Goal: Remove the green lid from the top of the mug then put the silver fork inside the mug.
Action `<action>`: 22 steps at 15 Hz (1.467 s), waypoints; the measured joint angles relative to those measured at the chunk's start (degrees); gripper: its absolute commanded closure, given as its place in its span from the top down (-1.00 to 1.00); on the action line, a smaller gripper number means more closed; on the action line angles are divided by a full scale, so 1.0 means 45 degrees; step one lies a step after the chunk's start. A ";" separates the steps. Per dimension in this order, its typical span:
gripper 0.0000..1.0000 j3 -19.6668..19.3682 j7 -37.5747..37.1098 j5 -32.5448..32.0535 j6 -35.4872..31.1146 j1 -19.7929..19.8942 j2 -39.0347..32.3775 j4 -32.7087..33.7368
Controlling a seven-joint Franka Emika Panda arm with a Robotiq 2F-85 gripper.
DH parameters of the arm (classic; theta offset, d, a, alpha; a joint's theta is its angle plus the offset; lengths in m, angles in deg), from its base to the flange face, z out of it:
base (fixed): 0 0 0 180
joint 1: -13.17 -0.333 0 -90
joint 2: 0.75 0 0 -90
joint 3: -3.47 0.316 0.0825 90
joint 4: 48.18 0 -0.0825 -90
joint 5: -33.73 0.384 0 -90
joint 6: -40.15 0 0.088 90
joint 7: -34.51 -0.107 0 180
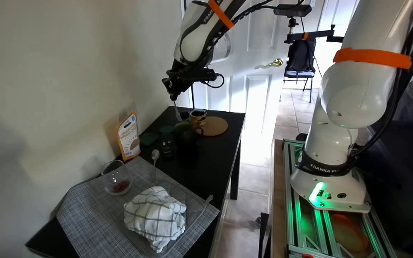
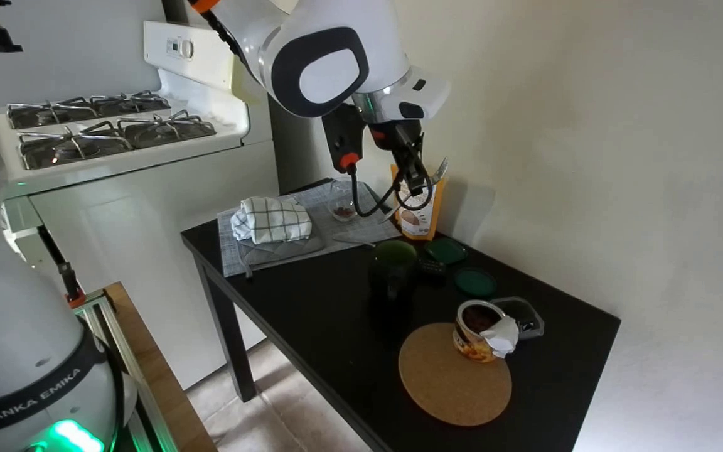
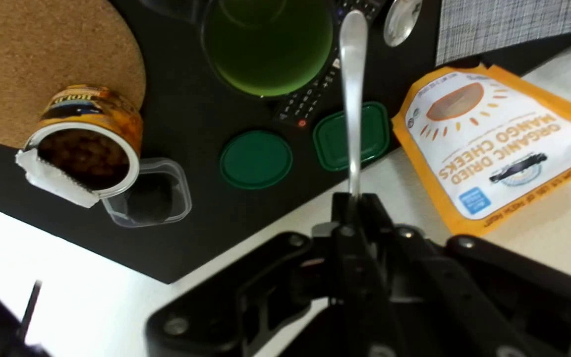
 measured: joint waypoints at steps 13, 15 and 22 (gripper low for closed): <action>-0.96 0.0490 -0.4570 -0.4733 -0.0012 0.1444 -0.1446 0.0565; -0.96 0.0547 -0.5447 -0.5893 -0.0012 0.1419 -0.1844 0.0638; -0.96 0.0479 -0.7825 -0.9084 0.0026 0.1114 -0.3432 0.1200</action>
